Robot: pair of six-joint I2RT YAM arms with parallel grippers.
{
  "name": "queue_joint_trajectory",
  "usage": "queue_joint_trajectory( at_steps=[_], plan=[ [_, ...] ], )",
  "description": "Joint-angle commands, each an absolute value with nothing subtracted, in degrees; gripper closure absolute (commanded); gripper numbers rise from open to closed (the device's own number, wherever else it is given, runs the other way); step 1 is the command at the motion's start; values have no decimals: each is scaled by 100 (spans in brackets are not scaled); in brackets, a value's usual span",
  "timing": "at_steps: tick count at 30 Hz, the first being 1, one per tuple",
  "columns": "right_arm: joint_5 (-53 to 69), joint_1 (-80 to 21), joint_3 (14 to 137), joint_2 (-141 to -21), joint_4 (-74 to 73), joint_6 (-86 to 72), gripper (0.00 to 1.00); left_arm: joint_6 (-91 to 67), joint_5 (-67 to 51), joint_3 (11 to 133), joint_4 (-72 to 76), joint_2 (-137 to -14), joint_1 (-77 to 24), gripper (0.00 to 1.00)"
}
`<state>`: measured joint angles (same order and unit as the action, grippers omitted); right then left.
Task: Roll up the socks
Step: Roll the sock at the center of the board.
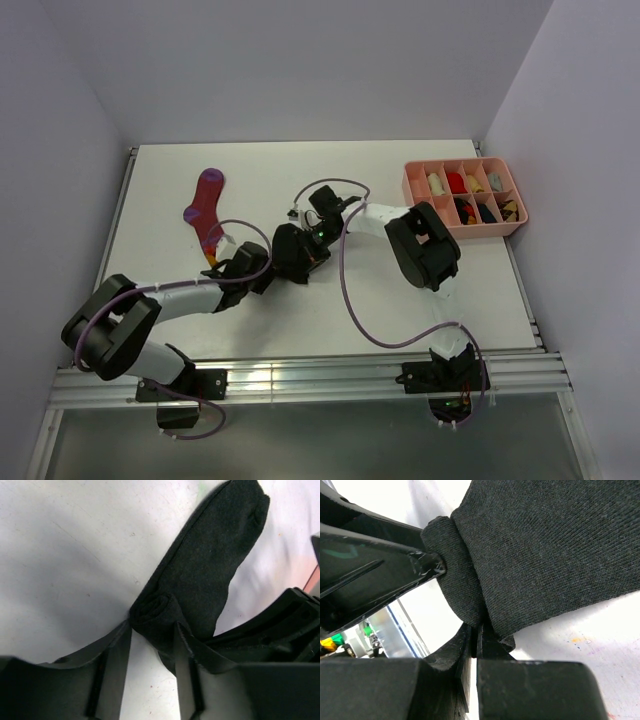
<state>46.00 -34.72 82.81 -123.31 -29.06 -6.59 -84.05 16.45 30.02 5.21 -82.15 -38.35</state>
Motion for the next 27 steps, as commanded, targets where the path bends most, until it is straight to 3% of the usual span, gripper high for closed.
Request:
queue_joint_trajectory(
  at_steps=[1, 5, 7, 10, 13, 19, 27],
  plan=[
    [3947, -3559, 8069, -12147, -2628, -598, 100, -8604, 1881, 3032, 220, -8446, -3858, 57],
    [3798, -3595, 7911, -11971, -2470, -598, 100, -8640, 1934, 3102, 97, -8657, -3850, 66],
    [3701, -3665, 7735, -11769, -2286, -580, 98, -8613, 1934, 3181, 18, -8771, -3850, 76],
    [3534, -3761, 7436, -11374, -1996, -449, 77, -8499, 1881, 3331, -236, -8824, -3858, 92],
    [3227, -3875, 7041, -10805, -1550, -299, 68, -8245, 1881, 3559, -622, -8824, -3858, 100],
    [2173, -4086, 5706, -9503, -21, -62, 56, -7621, 1794, 4200, -1274, -9026, -3815, 100],
    [721, -4667, 3975, -8333, 2248, 334, 51, -6356, 1451, 4781, -1512, -9404, -3534, 100]
  ],
)
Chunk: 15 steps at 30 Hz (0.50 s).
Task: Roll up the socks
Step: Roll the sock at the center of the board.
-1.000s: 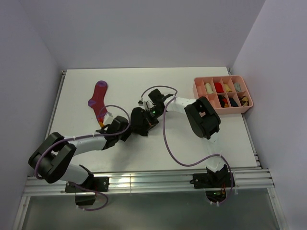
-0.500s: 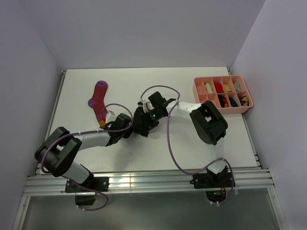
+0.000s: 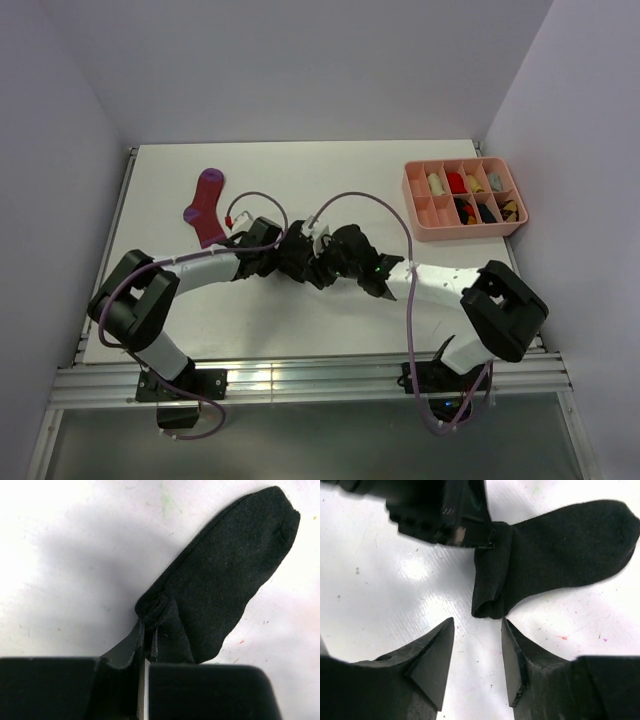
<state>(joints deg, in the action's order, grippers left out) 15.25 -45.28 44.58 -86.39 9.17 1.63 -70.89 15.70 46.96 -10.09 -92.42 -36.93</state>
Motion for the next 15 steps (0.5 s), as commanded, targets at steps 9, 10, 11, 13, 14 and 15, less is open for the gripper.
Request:
queue_joint_trajectory(
  at_steps=[9, 10, 11, 13, 14, 15],
  plan=[
    [9, -5027, 3752, -8340, 2953, 782, 43, -5011, 915, 5273, -1406, -9738, -3103, 100],
    [-130, -5158, 3788, -8463, 2944, 974, 40, -4871, 871, 5308, -1398, -9764, -3085, 100],
    [-332, -5246, 3849, -8516, 2953, 1071, 39, -4834, 835, 5378, -1397, -9799, -3068, 100],
    [-474, -5500, 3902, -8682, 2971, 1325, 38, -4686, 721, 5449, -1432, -9843, -3041, 100],
    [-518, -5580, 3963, -8736, 2971, 1414, 37, -4658, 703, 5528, -1459, -9887, -3032, 100],
    [-710, -5651, 3990, -8789, 2971, 1485, 37, -4623, 677, 5537, -1459, -9905, -3032, 100]
  ],
)
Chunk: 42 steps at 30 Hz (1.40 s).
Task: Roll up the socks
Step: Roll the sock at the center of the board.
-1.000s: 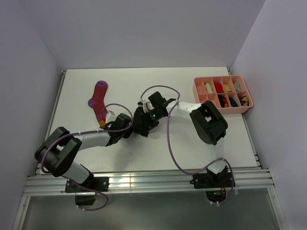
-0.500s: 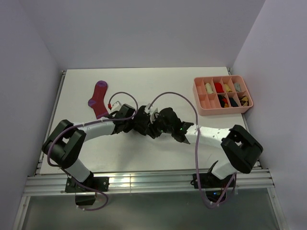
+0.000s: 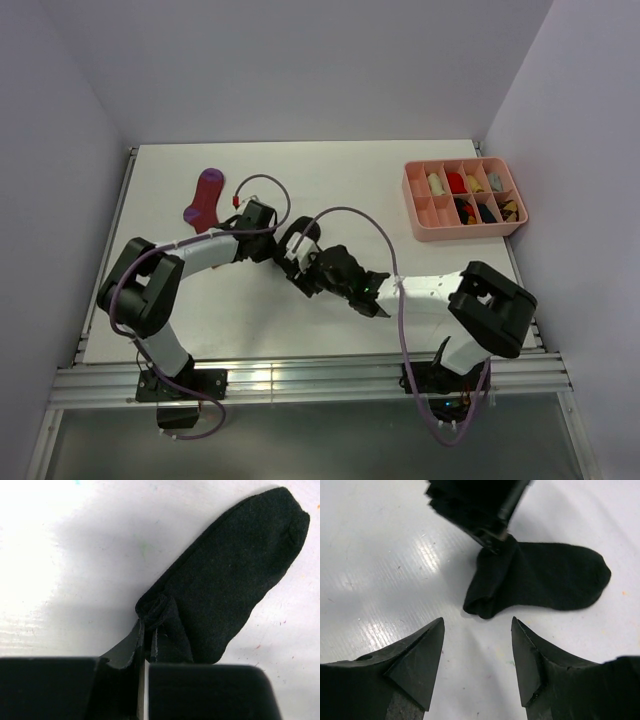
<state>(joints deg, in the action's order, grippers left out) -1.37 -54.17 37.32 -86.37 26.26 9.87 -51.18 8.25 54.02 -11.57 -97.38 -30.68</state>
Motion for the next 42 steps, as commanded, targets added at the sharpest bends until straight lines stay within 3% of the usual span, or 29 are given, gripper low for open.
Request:
queue_joint_trajectory(
  at_steps=[1, 12, 26, 32, 35, 38, 41, 42],
  plan=[
    [-834, -5834, 4034, -8928, 2962, 1677, 37, -4562, 625, 5581, -1476, -9923, -3024, 99],
    [-1792, -6521, 4877, -10114, 2813, 2689, 36, -4377, 396, 5695, -1556, -9993, -3015, 100],
    [-2654, -6548, 5308, -11223, 2848, 3006, 37, -4342, 229, 5713, -1529, -10020, -3015, 100],
    [-2777, -6504, 5423, -11522, 2637, 2866, 43, -4315, 228, 5704, -1547, -9993, -3015, 100],
    [-2733, -6425, 5441, -11523, 2409, 2681, 54, -4307, 229, 5687, -1538, -9967, -3015, 100],
    [-2628, -6346, 5475, -11549, 2172, 2532, 72, -4289, 202, 5713, -1538, -9984, -3015, 100],
    [-2497, -6241, 5502, -11531, 1917, 2409, 100, -4280, 176, 5722, -1494, -9941, -3006, 100],
    [-2426, -6188, 5511, -11488, 1794, 2321, 100, -4280, 176, 5730, -1494, -9923, -3006, 100]
  ],
)
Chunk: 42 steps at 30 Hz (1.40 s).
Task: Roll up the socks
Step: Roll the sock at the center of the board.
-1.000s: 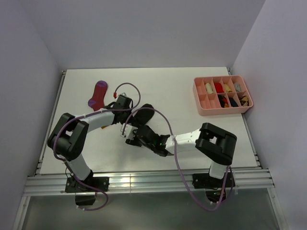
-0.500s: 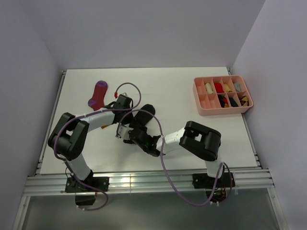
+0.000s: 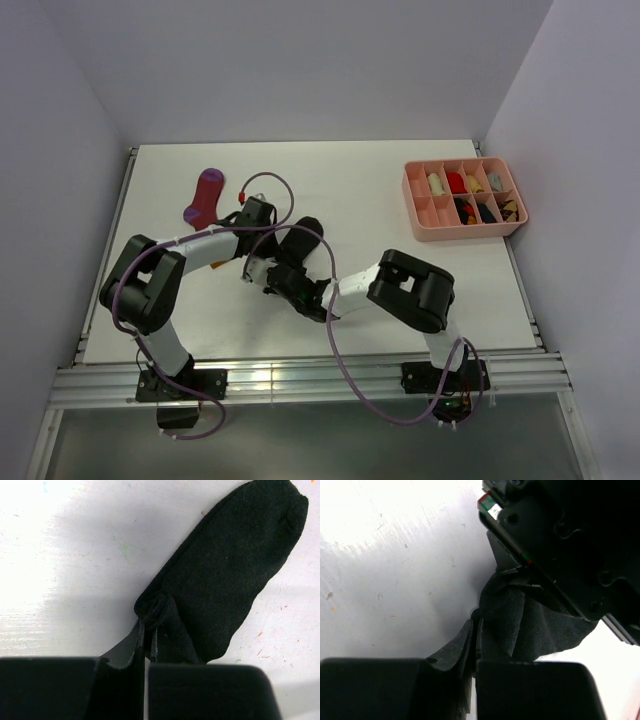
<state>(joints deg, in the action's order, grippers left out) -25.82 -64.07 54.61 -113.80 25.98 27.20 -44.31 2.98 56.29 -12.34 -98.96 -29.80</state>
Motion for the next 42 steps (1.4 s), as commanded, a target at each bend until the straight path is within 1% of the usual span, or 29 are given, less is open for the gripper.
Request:
queue_joint_trajectory(
  at_steps=[1, 4, 5, 6, 7, 8, 9, 10, 11, 12, 13, 18, 20, 22, 25, 26, 29, 33, 37, 38, 39, 40, 42],
  plan=[
    [-2347, -6153, 5511, -11453, 1723, 2268, 100, -4280, 193, 5730, -1494, -9897, -3006, 100],
    [-1803, -5995, 5502, -11216, 1460, 1970, 100, -4359, 237, 5704, -1416, -9748, -2980, 98],
    [-1584, -5942, 5476, -11137, 1337, 1786, 100, -4455, 290, 5669, -1363, -9686, -2971, 91],
    [-1130, -5881, 5467, -11057, 1240, 1697, 100, -4508, 412, 5565, -1293, -9607, -2962, 87],
    [-916, -5732, 5467, -10909, 1178, 1592, 100, -4561, 448, 5520, -1170, -9441, -2936, 85],
    [-697, -5661, 5441, -10829, 1108, 1417, 100, -4666, 492, 5476, -1125, -9379, -2918, 80],
    [-155, -5573, 5432, -10750, 1047, 1328, 100, -4728, 544, 5415, -1116, -9308, -2892, 77],
    [103, -5381, 5414, -10627, 994, 1231, 100, -4781, 667, 5379, -1090, -9186, -2831, 74],
    [332, -5292, 5414, -10565, 924, 1083, 100, -4886, 729, 5344, -1046, -9115, -2795, 68],
    [769, -5195, 5405, -10521, 879, 1020, 100, -4939, 773, 5265, -1020, -8984, -2769, 67],
    [913, -5116, 5405, -10486, 844, 967, 100, -5000, 843, 5212, -985, -8913, -2708, 65],
    [1739, -4685, 5502, -10433, 729, 660, 100, -5229, 826, 5001, -817, -8605, -2531, 64],
    [2257, -4519, 5572, -10459, 668, 493, 100, -5291, 896, 4957, -809, -8535, -2505, 63],
    [2635, -4404, 5695, -10503, 633, 361, 100, -5343, 888, 4738, -590, -8342, -2505, 62],
    [3259, -4149, 5818, -10590, 685, 9, 100, -5554, 730, 4316, -142, -8051, -2505, 58],
    [3704, -4070, 5871, -10660, 694, -400, 100, -5703, 686, 4211, -54, -7990, -2505, 57],
    [4496, -3710, 6090, -11021, 869, -947, 100, -6028, 361, 3720, 421, -7866, -2514, 56],
    [5131, -3463, 6345, -11495, 844, -1336, 100, -6293, 351, 3464, 747, -7901, -2776, 55],
    [5536, -3305, 6425, -11838, 983, -1747, 100, -6494, 492, 3384, 931, -8007, -3067, 52],
    [5598, -3279, 6399, -11926, 1184, -1845, 100, -6530, 510, 3384, 1027, -8042, -3102, 48],
    [5651, -3252, 6372, -11979, 1247, -1907, 100, -6556, 545, 3392, 1028, -8120, -3146, 48],
    [5799, -3226, 6363, -12014, 1318, -2029, 100, -6600, 615, 3401, 1046, -8165, -3173, 44],
    [5932, -3147, 6398, -12146, 1406, -2127, 100, -6618, 650, 3471, 1046, -8313, -3208, 43]
  ],
)
